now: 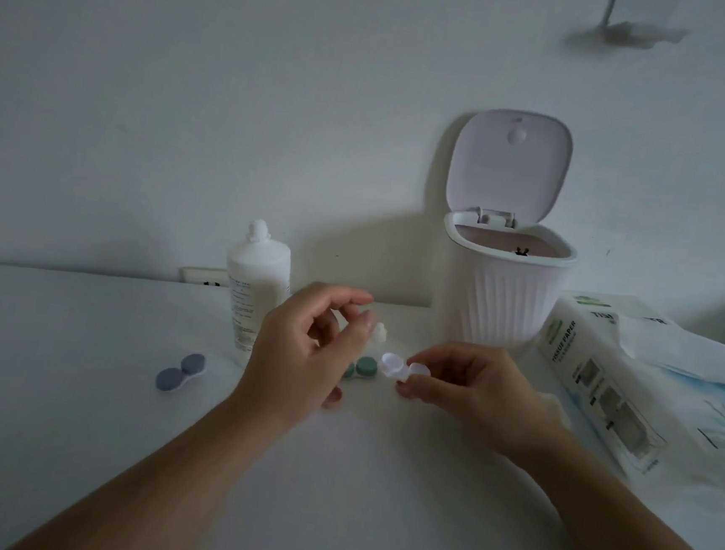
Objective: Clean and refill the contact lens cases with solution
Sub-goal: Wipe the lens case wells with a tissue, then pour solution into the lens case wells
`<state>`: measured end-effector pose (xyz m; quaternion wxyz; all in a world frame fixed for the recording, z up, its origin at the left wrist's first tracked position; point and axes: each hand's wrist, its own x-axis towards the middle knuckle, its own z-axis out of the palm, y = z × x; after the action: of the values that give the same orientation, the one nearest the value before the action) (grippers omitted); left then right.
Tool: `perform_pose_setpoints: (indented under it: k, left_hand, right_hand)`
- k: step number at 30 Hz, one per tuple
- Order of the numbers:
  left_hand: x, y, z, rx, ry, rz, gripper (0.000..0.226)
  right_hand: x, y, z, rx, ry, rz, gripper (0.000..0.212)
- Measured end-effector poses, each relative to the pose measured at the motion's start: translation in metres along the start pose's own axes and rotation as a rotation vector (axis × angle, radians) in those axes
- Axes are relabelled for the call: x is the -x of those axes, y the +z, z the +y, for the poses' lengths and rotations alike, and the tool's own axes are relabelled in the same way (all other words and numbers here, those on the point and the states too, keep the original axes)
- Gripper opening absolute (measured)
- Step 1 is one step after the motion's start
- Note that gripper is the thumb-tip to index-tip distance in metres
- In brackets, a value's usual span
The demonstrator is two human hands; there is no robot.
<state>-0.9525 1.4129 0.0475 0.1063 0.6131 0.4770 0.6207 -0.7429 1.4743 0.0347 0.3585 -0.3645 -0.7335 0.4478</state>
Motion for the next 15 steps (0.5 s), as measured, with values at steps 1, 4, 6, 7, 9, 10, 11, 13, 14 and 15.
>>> perform_pose_setpoints:
  k: [1, 4, 6, 7, 9, 10, 11, 13, 14, 15]
  left_hand:
    - [-0.002, -0.003, 0.003, -0.037, 0.056, 0.035, 0.012]
    - [-0.011, -0.02, 0.01, -0.165, 0.23, 0.156, 0.011]
    - [-0.018, -0.038, 0.006, -0.273, 0.293, 0.265, 0.018]
    - [-0.021, -0.047, 0.001, -0.308, 0.28, 0.316, 0.022]
    - [-0.025, -0.065, -0.009, -0.332, 0.183, 0.366, 0.036]
    - [-0.026, -0.072, -0.014, -0.32, 0.101, 0.357, 0.045]
    - [-0.027, -0.078, -0.019, -0.298, -0.001, 0.328, 0.056]
    - [-0.025, -0.085, -0.03, -0.255, -0.194, 0.238, 0.077]
    - [-0.023, -0.087, -0.036, -0.244, -0.256, 0.189, 0.084]
    - [-0.02, -0.088, -0.043, -0.24, -0.3, 0.143, 0.087]
  right_hand:
    - [0.0, 0.0, 0.001, 0.025, 0.008, -0.002, 0.011]
    - [0.0, -0.001, 0.001, 0.09, 0.004, -0.028, 0.01]
    - [0.0, -0.002, 0.0, 0.118, 0.0, -0.047, 0.009]
    - [0.0, -0.002, 0.0, 0.121, 0.001, -0.051, 0.009]
    - [-0.001, -0.002, 0.002, 0.108, 0.011, -0.045, 0.009]
    - [-0.001, -0.001, 0.002, 0.101, 0.018, -0.041, 0.008]
    - [-0.001, -0.001, 0.003, 0.1, 0.021, -0.04, 0.008]
    - [-0.001, 0.0, 0.003, 0.107, 0.018, -0.041, 0.008]
    - [-0.001, 0.0, 0.003, 0.114, 0.016, -0.039, 0.008]
    - [-0.001, 0.0, 0.004, 0.122, 0.016, -0.035, 0.009]
